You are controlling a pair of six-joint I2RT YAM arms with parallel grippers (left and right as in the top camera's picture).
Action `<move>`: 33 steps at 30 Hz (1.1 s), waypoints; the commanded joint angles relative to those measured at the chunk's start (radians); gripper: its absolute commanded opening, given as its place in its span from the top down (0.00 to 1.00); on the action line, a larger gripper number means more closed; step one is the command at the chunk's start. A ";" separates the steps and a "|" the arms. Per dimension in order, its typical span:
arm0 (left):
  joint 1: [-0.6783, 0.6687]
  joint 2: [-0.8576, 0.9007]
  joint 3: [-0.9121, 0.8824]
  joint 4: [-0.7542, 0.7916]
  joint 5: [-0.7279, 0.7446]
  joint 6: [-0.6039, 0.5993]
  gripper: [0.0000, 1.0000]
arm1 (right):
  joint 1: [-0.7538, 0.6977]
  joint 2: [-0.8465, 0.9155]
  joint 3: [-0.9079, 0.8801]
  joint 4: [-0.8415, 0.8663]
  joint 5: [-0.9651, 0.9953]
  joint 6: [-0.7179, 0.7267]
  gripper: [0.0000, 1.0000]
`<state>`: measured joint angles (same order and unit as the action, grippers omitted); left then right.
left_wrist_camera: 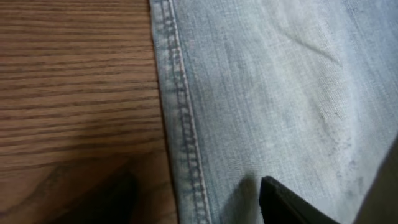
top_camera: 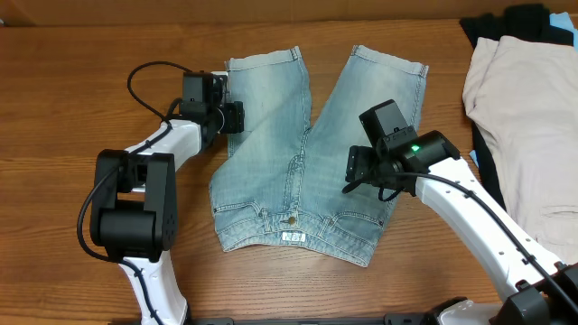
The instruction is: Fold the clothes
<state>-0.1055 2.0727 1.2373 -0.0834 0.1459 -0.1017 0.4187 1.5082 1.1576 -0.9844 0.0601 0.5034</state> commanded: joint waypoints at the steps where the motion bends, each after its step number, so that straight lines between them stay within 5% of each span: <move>1: -0.007 0.033 0.009 -0.017 -0.039 -0.003 0.47 | -0.004 -0.018 0.024 0.006 0.018 -0.003 0.22; 3: -0.008 0.033 0.009 -0.015 -0.073 -0.003 0.62 | -0.004 -0.018 0.024 0.006 0.018 -0.003 0.22; 15: -0.080 0.033 0.009 -0.007 -0.218 0.197 0.88 | -0.004 -0.018 0.024 0.006 0.018 -0.003 0.22; 26: -0.077 0.032 0.035 0.041 -0.761 0.240 0.95 | -0.004 -0.018 0.024 0.006 0.018 -0.003 0.21; 33: -0.005 0.032 0.113 0.039 -0.816 0.303 0.95 | -0.004 -0.018 0.022 0.005 0.029 -0.003 0.19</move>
<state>-0.1551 2.0949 1.2930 -0.0521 -0.5697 0.1654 0.4187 1.5082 1.1576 -0.9840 0.0685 0.5011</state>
